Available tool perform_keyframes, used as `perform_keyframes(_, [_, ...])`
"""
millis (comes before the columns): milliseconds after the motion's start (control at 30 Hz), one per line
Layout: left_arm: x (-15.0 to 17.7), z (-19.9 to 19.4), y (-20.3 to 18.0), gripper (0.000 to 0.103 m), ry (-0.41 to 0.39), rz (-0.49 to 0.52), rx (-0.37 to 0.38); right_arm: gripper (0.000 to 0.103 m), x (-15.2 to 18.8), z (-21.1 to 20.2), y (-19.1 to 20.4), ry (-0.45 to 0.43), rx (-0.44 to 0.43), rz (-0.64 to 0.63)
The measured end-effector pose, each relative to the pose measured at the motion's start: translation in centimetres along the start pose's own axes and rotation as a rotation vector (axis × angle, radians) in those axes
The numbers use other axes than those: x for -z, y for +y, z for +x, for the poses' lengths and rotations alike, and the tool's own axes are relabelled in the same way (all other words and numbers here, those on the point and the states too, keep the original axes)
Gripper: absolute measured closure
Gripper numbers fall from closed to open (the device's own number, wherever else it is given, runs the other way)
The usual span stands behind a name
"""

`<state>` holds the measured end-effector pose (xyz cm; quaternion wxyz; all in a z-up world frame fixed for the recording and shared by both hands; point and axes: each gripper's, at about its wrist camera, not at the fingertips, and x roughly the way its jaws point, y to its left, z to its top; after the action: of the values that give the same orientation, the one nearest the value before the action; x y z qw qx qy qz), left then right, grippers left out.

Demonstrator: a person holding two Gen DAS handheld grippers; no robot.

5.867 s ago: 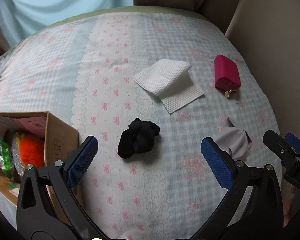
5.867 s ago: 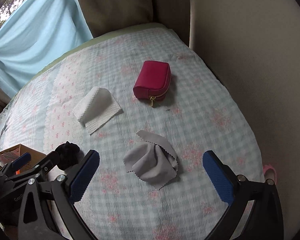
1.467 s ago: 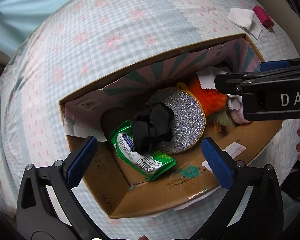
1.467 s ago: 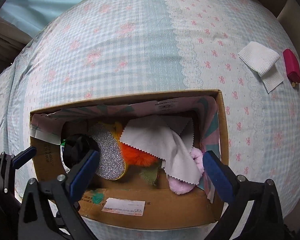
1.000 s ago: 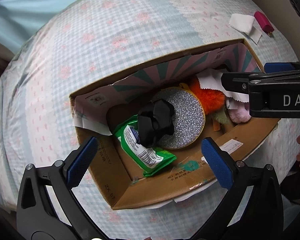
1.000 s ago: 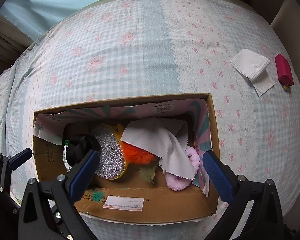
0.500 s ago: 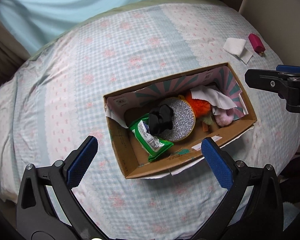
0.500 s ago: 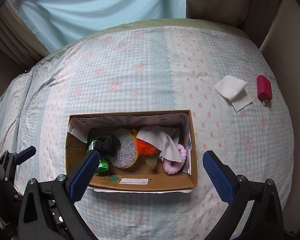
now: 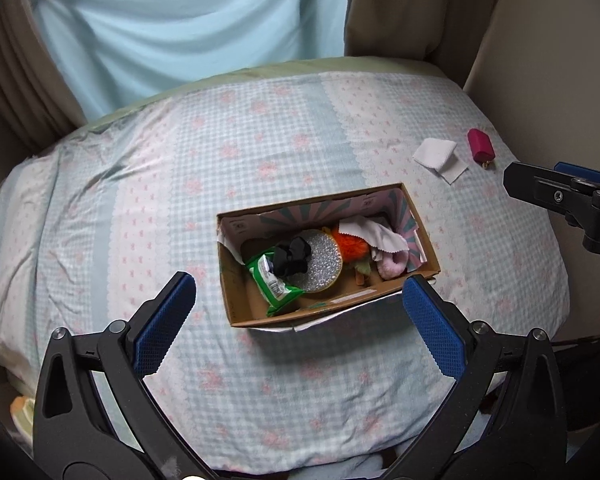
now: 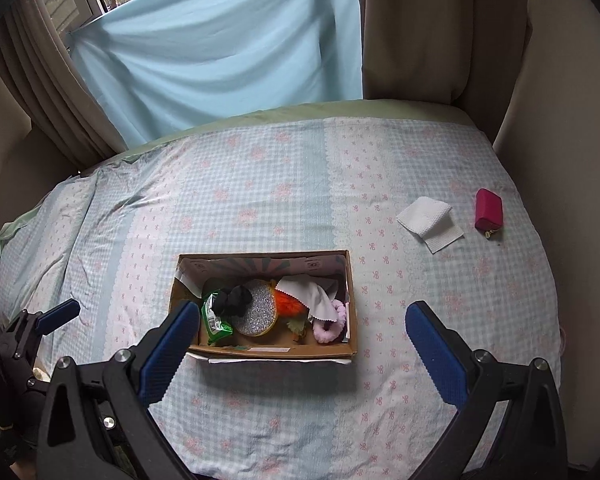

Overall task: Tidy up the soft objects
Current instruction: 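Grasp the white waffle cloth with the left tool while the right tool grasps the magenta pouch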

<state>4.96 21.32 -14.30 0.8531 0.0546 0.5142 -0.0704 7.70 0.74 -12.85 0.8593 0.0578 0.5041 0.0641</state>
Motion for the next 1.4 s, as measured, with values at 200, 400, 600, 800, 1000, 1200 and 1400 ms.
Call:
perform_keyframes(200, [-0.3,-3.1,-4.1,0.000,-0.044,-0.006,0.023,0.000,0.7,-3.1,-4.6,-0.026,0.029,0.027])
perform_keyframes(400, [-1.6,-4.1,-9.0,0.000,-0.069,0.011,0.045,0.000,0.9,-4.7,-9.8,-0.034,0.066,0.063])
perform_keyframes(600, [-3.8,-3.4,-13.8,0.000,-0.086,0.034,0.065,0.000,0.3,-5.2,-15.3,-0.027,0.150,0.056])
perform_keyframes(800, [-6.9,-1.4,-19.1,0.000,-0.115,0.052,0.109,0.000,-1.2,-3.6,-21.6,-0.003,0.168,0.093])
perform_keyframes(1000, [-10.9,3.1,-24.7,0.000,-0.114,0.081,0.136,0.000,-3.8,0.2,-27.0,0.013,0.184,0.118])
perform_keyframes(1200, [-14.8,10.3,-28.9,0.000,-0.066,0.109,0.156,0.000,-6.2,6.0,-32.6,0.034,0.178,0.180])
perform_keyframes(1400, [-17.6,19.3,-31.9,0.000,-0.012,0.116,0.175,0.000,-7.9,13.8,-37.4,0.055,0.171,0.234])
